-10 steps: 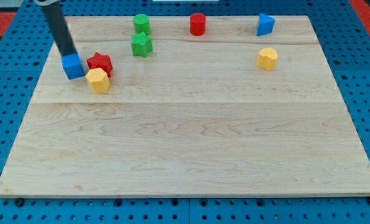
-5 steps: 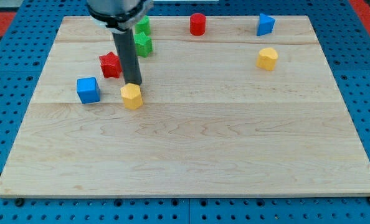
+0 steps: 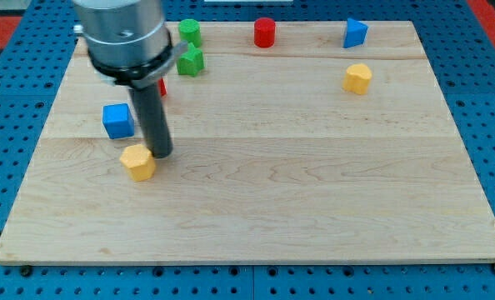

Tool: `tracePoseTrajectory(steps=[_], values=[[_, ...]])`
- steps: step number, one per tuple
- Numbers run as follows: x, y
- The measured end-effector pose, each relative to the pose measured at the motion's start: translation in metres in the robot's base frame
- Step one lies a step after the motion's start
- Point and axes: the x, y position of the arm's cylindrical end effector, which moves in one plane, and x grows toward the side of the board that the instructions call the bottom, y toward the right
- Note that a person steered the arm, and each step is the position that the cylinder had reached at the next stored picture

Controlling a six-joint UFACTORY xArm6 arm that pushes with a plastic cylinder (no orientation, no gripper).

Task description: Place the blue cube in between the red star and yellow hexagon

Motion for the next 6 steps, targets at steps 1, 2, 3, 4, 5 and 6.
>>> tracePoseTrajectory(steps=[1,2,3,4,5,6], values=[[0.017,-0.005],[0.017,-0.005],[0.017,-0.022],[0.015,-0.060],[0.001,-0.067],[-0.016,-0.131]])
